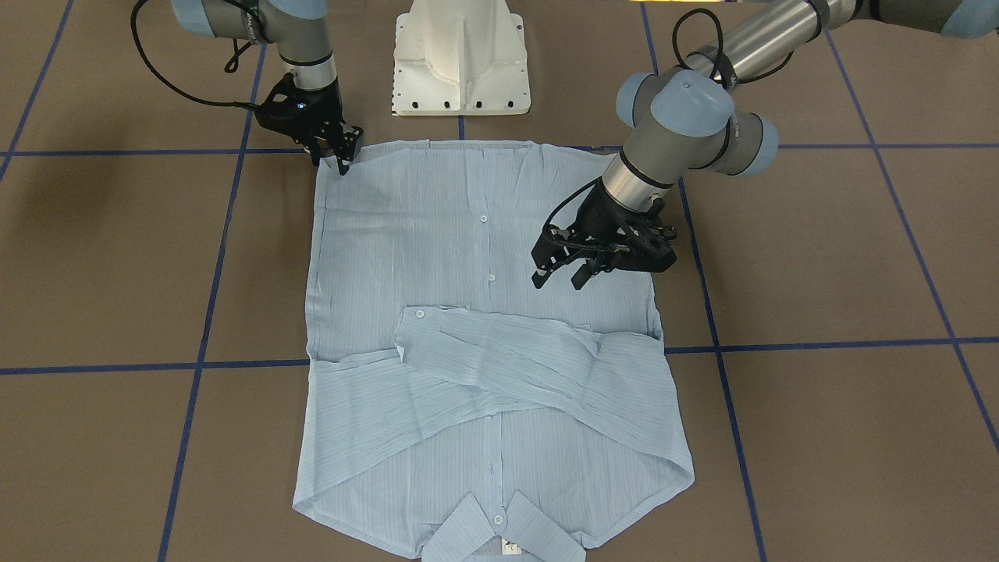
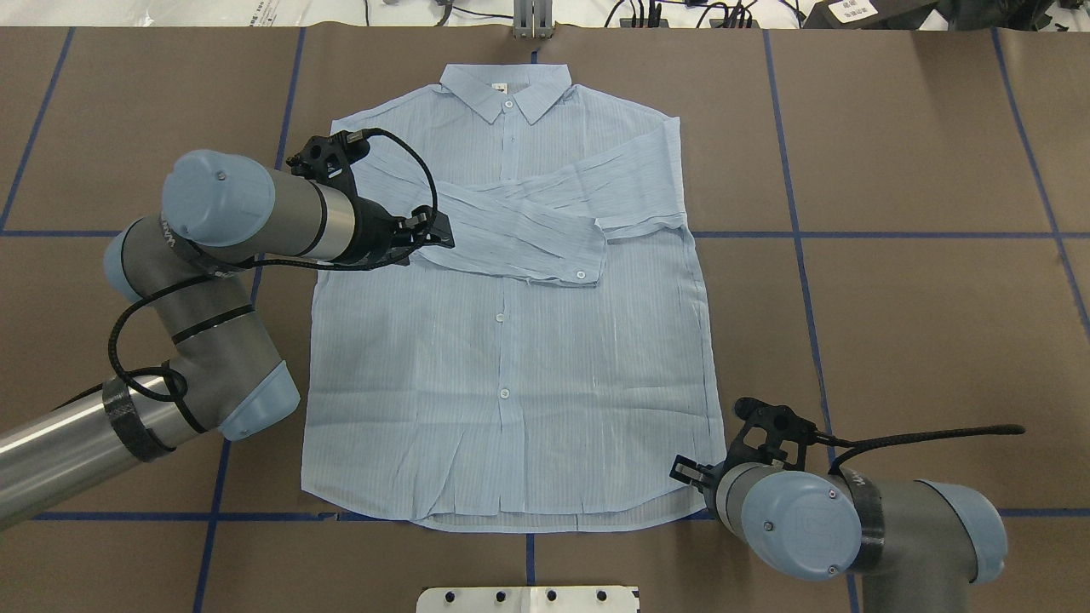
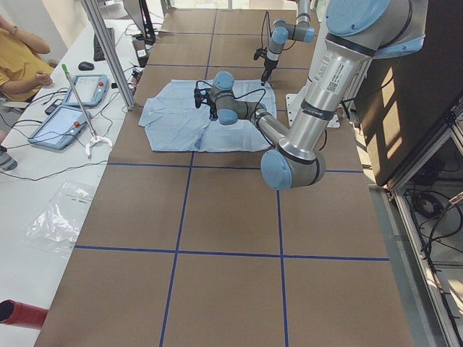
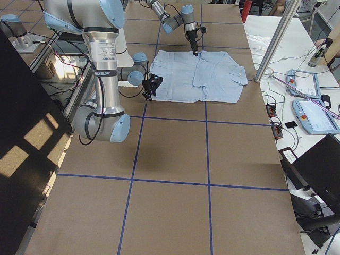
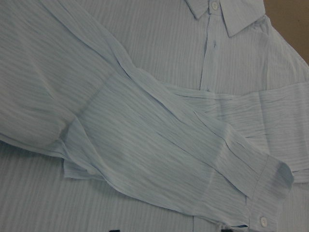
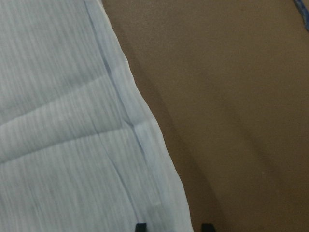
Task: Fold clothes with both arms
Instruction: 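Release the sleeve and move both grippers to the shirt hem corners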
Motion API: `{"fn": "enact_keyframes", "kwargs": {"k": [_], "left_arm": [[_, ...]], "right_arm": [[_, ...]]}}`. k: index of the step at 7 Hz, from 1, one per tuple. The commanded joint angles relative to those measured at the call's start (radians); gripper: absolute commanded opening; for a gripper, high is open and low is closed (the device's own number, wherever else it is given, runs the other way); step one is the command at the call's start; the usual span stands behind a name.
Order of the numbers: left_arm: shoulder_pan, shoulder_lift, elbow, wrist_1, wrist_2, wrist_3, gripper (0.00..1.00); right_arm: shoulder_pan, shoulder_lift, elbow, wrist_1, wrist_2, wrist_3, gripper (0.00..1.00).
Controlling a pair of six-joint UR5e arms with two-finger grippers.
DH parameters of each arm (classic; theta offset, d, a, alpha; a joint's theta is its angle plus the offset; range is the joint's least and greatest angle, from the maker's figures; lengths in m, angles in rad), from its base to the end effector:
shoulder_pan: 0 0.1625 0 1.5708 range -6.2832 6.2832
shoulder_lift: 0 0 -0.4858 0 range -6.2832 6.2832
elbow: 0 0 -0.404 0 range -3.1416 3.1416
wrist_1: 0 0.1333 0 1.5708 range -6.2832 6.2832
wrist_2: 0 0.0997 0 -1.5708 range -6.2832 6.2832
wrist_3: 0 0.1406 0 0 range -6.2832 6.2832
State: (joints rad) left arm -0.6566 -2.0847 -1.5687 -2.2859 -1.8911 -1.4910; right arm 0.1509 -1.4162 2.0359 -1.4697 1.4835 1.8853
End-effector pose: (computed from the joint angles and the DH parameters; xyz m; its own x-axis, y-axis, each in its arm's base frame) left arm 0.5399 -0.5285 0.3388 0.2937 -0.1308 -0.9469 0.3222 0.9462 -0.0308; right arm -0.5427 -0.2297 0.4473 0.6424 0.4094 0.6479 -0.4263 0.8934 -0.1419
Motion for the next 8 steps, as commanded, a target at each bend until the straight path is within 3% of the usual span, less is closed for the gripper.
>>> {"fn": "enact_keyframes", "kwargs": {"k": [1,4,7,8], "left_arm": [[0.0,0.002,0.003,-0.001,0.0,0.0,0.75],[0.008,0.05,-0.019,0.0,0.006,-0.055,0.76],[0.075,0.246,-0.195,0.011,0.006,-0.089,0.76],[0.115,0.303,-0.285,0.09,0.007,-0.09,0.76]], "right_arm": [[0.007,-0.01,0.009,-0.004,-0.014,0.0,0.0],[-0.014,-0.058,0.078,-0.033,-0.017,0.002,0.0],[-0.086,-0.092,0.13,-0.041,-0.037,0.049,0.0],[-0.096,-0.11,0.141,-0.046,-0.039,0.064,0.0]]}}
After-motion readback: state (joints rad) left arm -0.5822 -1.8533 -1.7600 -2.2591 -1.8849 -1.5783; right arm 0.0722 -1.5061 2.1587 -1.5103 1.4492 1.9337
